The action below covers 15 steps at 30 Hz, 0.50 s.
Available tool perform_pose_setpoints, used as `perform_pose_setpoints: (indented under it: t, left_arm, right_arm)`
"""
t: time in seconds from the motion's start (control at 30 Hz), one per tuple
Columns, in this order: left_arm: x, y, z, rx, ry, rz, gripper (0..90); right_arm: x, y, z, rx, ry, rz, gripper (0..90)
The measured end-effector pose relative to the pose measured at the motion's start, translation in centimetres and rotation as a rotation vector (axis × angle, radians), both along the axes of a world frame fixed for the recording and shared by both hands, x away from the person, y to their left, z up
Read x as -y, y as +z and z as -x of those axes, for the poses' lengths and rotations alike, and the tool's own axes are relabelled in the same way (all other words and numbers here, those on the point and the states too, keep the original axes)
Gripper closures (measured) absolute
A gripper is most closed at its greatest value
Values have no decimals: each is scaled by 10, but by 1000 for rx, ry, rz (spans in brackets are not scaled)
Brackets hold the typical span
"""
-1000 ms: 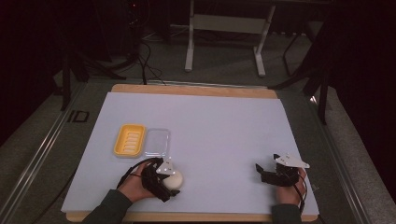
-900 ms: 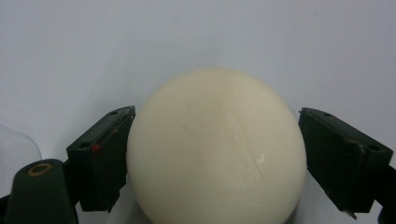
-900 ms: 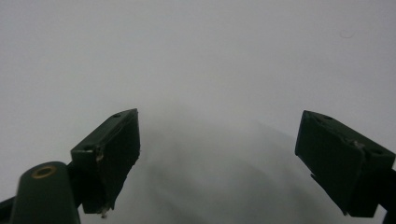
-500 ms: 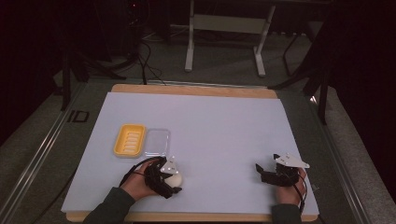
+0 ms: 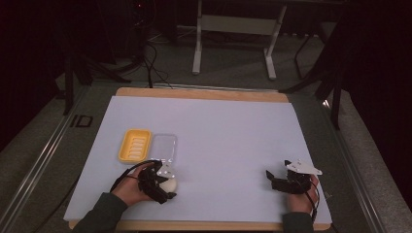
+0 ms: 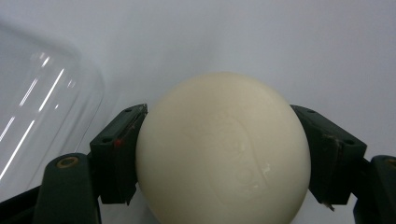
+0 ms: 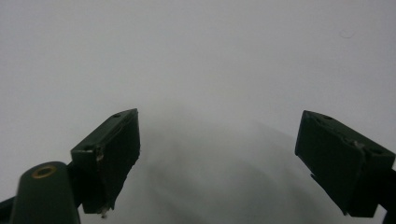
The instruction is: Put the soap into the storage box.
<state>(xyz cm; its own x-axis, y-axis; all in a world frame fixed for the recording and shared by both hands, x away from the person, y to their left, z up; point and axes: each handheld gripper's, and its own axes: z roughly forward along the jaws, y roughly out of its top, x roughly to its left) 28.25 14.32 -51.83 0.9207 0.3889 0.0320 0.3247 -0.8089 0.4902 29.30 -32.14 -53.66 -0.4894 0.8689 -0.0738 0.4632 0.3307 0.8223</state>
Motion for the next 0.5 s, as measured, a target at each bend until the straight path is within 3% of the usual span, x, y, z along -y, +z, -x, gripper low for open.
perform_pose_setpoints:
  t: [0.33, 0.5]
  left_arm:
    - [-22, 9, -10, -47, -1, -158, 243]
    - [-24, 11, -14, -44, -13, -223, 211]
  right_arm:
    - [0, 0, 0, -1, -2, 1, 139]
    - [0, 0, 0, -2, -1, 3, 139]
